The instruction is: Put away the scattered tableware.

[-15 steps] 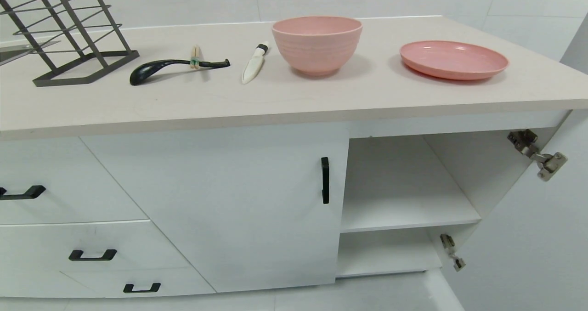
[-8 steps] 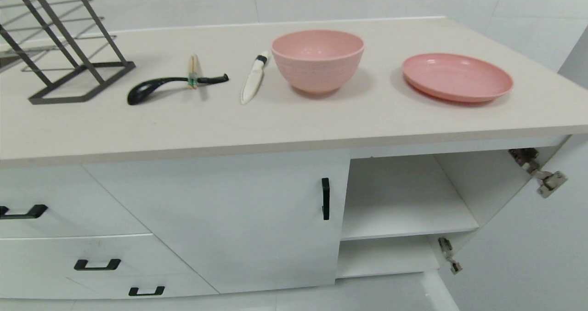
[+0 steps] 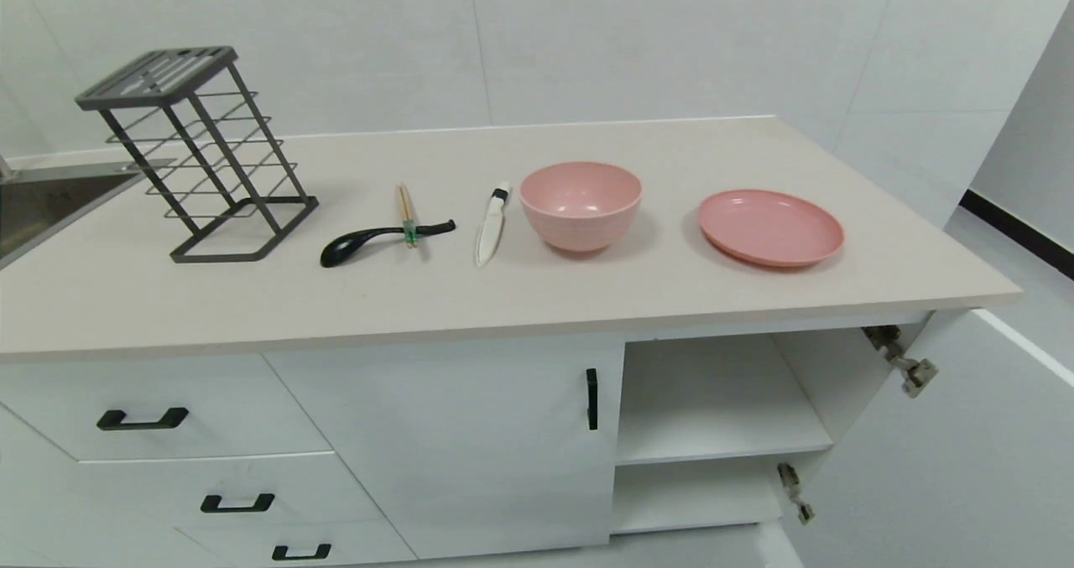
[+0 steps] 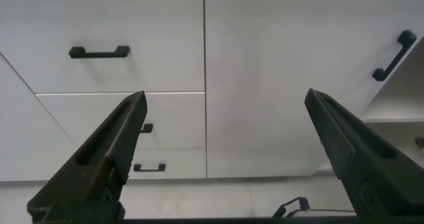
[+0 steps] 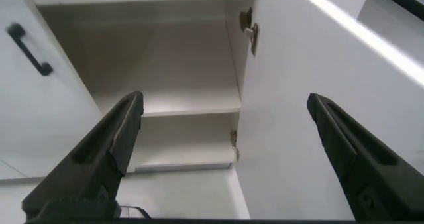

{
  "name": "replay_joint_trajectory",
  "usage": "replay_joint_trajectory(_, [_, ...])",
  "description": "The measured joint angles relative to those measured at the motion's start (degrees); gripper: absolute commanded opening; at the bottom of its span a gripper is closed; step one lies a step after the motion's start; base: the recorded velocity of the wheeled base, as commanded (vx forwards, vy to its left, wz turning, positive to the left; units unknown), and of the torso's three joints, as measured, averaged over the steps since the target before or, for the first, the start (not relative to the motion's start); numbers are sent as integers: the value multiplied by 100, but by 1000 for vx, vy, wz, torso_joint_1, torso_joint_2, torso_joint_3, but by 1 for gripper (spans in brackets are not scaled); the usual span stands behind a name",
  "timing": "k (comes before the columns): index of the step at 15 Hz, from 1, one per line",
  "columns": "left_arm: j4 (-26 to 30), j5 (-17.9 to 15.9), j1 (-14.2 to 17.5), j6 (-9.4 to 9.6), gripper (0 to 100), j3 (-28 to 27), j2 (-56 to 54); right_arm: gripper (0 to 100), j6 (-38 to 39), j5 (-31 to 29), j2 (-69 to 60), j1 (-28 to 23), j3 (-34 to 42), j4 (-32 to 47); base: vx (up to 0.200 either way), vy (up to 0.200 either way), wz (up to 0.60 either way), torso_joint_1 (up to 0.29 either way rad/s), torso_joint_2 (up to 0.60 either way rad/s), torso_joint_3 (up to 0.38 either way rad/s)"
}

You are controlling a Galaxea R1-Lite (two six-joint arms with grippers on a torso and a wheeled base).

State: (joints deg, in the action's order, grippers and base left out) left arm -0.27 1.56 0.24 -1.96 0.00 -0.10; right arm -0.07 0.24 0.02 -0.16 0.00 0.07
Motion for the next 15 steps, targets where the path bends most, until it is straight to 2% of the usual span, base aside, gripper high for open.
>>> replay_joint_trajectory(3, [5, 33, 0, -44, 100, 0, 2, 100, 0, 0, 0, -2, 0, 0, 0, 0, 0, 398, -494, -243])
replay_joint_trajectory(12, [9, 78, 0, -50, 100, -2, 2, 100, -9, 0, 0, -2, 0, 0, 0, 0, 0, 287, -529, -254])
replay_joint_trajectory(15, [2, 78, 0, -44, 100, 0, 2, 100, -11, 7, 0, -2, 0, -2, 200, 0, 0, 300, -574, -281])
